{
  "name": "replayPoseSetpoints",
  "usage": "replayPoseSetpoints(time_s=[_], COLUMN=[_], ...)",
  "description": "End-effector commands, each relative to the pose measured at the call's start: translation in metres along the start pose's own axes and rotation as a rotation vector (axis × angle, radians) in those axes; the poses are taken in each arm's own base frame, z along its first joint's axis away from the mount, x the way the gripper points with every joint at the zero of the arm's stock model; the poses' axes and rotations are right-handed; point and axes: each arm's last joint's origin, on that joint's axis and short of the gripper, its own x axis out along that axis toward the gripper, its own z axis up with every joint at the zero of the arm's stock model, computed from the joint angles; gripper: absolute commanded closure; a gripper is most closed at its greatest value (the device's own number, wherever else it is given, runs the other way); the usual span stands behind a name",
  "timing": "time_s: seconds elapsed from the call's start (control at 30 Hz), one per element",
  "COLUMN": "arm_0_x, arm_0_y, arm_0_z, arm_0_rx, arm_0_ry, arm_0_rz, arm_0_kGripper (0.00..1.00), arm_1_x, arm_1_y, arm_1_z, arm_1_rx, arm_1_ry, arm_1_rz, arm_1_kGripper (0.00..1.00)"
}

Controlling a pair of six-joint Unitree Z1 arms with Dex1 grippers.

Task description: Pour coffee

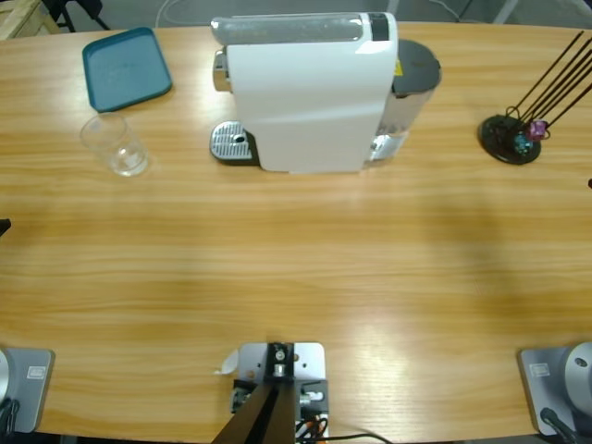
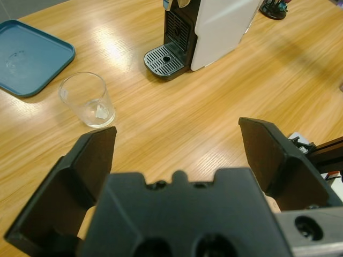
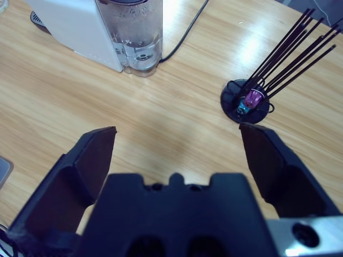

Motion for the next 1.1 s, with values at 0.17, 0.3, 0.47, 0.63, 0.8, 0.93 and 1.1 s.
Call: replayPoseSetpoints(time_s=[0.17,0.3,0.47,0.63,0.8,0.93,1.1], arm_0_x=[0.011,0.018,0.024,0.074,0.134,0.176,0.215], arm_0_y=[0.001,0.006,0.003,0.003,0.012,0.017,0.021], arm_0_z=[0.0,0.002,0.096,0.168,0.176,0.17,0.163], arm_0_rx=[-0.011,-0.05,-0.229,-0.498,-0.748,-0.831,-0.859], arm_0_ry=[0.051,0.057,-0.074,-0.086,-0.042,0.046,0.142], arm_0_rz=[-0.005,0.082,0.08,-0.007,-0.008,-0.012,-0.034], arm_0_kGripper=[0.0,0.0,0.0,0.0,0.004,0.0,0.023], arm_1_x=[0.004,0.002,0.002,0.002,0.002,0.006,0.008], arm_1_y=[0.001,0.001,0.001,0.001,0.001,0.002,0.002], arm_1_z=[-0.007,-0.008,-0.008,-0.008,-0.008,-0.007,-0.005], arm_1_rx=[0.001,0.0,-0.002,-0.002,-0.002,-0.006,-0.007], arm_1_ry=[0.015,0.009,0.009,0.009,0.009,0.018,0.024], arm_1_rz=[0.003,0.008,0.01,0.012,0.012,0.021,0.023], arm_1_kGripper=[0.0,0.0,0.0,0.0,0.0,0.0,0.0])
